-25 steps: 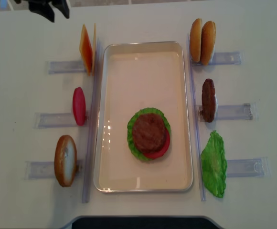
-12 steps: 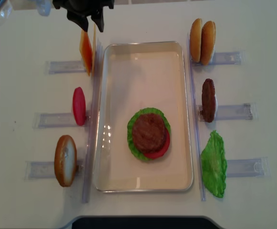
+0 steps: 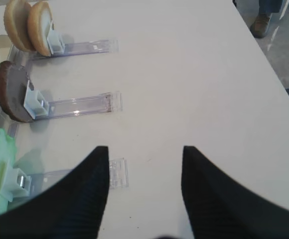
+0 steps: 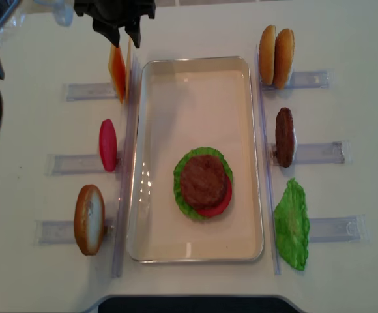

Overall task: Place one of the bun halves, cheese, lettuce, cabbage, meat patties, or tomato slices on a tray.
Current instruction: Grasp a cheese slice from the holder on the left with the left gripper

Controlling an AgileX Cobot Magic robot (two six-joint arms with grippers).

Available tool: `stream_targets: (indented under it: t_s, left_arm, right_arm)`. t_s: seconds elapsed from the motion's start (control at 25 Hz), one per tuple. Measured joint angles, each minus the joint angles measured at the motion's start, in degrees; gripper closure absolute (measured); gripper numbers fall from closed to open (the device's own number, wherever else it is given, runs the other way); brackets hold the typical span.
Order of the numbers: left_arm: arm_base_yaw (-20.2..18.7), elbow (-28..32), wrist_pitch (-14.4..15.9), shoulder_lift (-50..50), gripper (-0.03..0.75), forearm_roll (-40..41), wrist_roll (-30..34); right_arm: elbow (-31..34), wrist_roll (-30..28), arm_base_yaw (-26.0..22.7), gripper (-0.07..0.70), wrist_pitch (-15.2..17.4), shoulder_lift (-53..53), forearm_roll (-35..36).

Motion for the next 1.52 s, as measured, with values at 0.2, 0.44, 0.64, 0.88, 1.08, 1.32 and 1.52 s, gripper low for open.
stream_targets:
  t_s: [0.2,0.44,0.64,0.88,1.08,1.32,1.52]
  left_arm:
    - [0.00,0.00,-0.32,1.18,0.335,0.51,-0.04]
    - [0.00,0.00,-0.62,3.22,0.335,1.22,-0.17]
    - [0.00,0.00,-0.99,4.30,0.335,2.43,-0.56]
    - [0.00,0.00,-1.15,4.71,0.335,3.53,-0.87]
    - [0.00,0.00,-1.19,4.77,0.335,3.69,-0.91]
    - [0.00,0.00,-0.43,4.82,0.388,3.69,-0.91]
    - [0.00,0.00,0.30,4.82,0.559,4.34,-0.37]
  right_arm:
    - [0.00,0.00,0.00,0.279,0.00,0.00,0.00]
    - [0.00,0.00,0.00,0.279,0.00,0.00,0.00]
    - [0.00,0.00,0.00,0.279,0.00,0.00,0.00]
    - [0.00,0.00,0.00,0.279,0.00,0.00,0.00]
    - [0.00,0.00,0.00,0.279,0.00,0.00,0.00]
    - [0.00,0.00,0.00,0.279,0.00,0.00,0.00]
    - [0.00,0.00,0.00,0.279,0.00,0.00,0.00]
